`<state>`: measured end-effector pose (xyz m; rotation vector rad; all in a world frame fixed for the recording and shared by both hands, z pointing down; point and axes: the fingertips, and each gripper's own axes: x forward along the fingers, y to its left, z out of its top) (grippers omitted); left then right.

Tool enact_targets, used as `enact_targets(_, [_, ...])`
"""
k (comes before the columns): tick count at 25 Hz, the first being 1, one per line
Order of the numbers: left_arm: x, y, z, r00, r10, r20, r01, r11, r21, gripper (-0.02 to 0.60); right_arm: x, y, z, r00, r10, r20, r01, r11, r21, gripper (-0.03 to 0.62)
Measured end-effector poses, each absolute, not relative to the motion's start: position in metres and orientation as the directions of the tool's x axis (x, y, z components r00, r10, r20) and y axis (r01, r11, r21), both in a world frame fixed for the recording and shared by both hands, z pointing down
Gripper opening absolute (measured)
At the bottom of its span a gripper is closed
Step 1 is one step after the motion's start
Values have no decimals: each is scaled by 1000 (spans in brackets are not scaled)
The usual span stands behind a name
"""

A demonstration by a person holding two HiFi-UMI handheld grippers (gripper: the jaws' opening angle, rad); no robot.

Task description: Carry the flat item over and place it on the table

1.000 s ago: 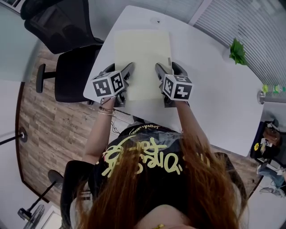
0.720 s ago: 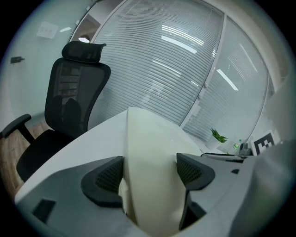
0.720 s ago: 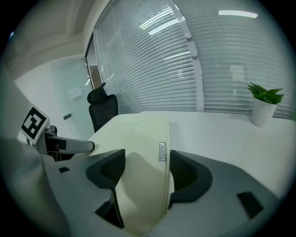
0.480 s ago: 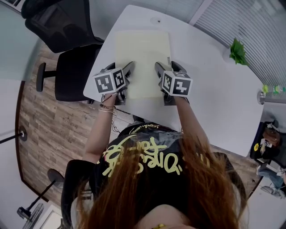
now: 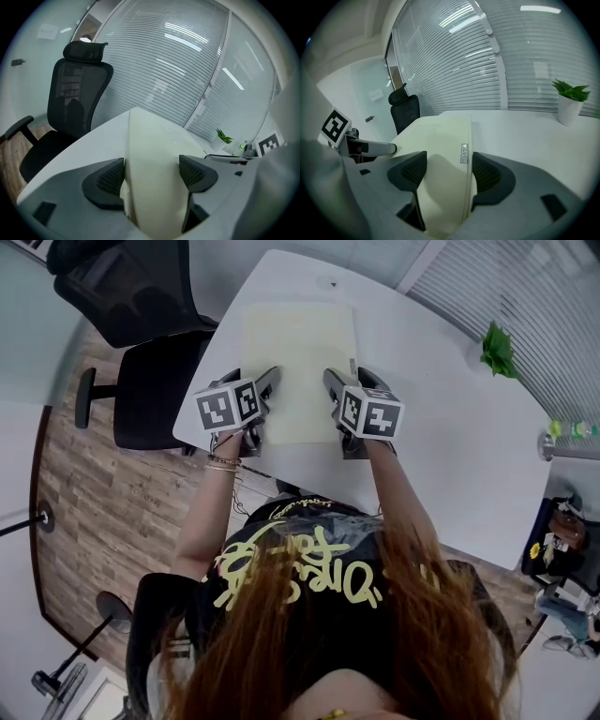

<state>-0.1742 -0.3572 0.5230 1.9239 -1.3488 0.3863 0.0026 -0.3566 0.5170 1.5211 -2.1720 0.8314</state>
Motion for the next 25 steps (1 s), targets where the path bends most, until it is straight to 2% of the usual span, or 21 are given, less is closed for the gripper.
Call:
enact_targets(16, [-172,-355,504,364,-724,586,-927,-220,303,346,-4,-363,487,-391,-774,498,-920,321,-223,308])
enact_targets(25, [-182,-356,478,339,-770,540,-936,-220,275,350,-10,-358,453,-453,-793,408,-888,363,-281,309])
